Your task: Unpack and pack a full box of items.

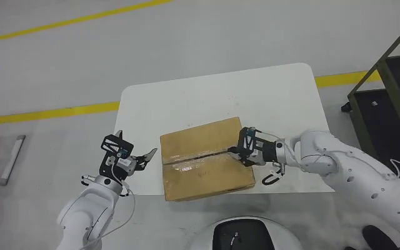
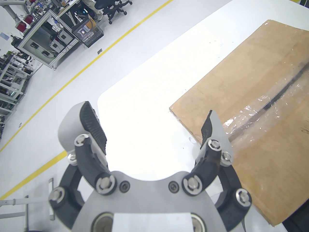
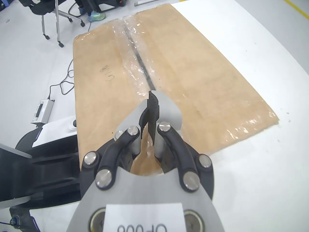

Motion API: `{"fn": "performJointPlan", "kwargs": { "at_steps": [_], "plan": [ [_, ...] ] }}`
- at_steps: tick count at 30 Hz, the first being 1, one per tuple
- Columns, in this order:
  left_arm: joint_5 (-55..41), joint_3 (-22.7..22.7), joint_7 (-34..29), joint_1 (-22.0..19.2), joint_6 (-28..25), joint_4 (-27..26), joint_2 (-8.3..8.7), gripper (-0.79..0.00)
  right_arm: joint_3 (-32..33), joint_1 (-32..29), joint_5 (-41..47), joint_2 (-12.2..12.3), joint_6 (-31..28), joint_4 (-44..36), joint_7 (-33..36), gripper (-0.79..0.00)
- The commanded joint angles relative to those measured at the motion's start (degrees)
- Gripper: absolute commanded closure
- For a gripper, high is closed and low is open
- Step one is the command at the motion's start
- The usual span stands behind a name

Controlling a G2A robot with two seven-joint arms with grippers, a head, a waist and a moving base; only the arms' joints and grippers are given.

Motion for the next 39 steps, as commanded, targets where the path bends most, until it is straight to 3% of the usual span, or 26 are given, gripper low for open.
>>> {"fn": "performJointPlan", "kwargs": {
  "at_steps": [1,8,15,19,22,24,28,39],
  "plan": [
    [0.0,0.0,0.0,0.0,0.0,0.0,0.0,-0.785,3.07,-2.47,-0.03,1.03,0.06,-1.47,0.57,0.0],
    [0.0,0.0,0.0,0.0,0.0,0.0,0.0,-0.785,13.81,-11.61,0.23,4.19,0.7,-5.91,0.55,0.0],
    [0.0,0.0,0.0,0.0,0.0,0.0,0.0,-0.785,22.4,-22.61,-3.64,5.27,7.29,-9.83,-14.71,0.0],
    [0.0,0.0,0.0,0.0,0.0,0.0,0.0,-0.785,25.0,-29.05,-7.37,4.45,24.69,-13.02,-28.78,0.0],
    [0.0,0.0,0.0,0.0,0.0,0.0,0.0,-0.785,25.31,-34.02,-8.69,3.77,37.53,-18.82,-32.17,0.0],
    [0.0,0.0,0.0,0.0,0.0,0.0,0.0,-0.785,26.18,-36.31,-8.52,3.5,42.66,-21.62,-32.4,0.0],
    [0.0,0.0,0.0,0.0,0.0,0.0,0.0,-0.785,28.43,-39.36,-11.39,3.46,47.14,-26.63,-28.3,0.0],
    [-2.37,-0.72,1.4,0.03,1.46,-0.05,-0.18,-0.785,34.58,-42.78,-15.09,3.41,45.52,-33.06,-21.35,0.0]
  ]
}}
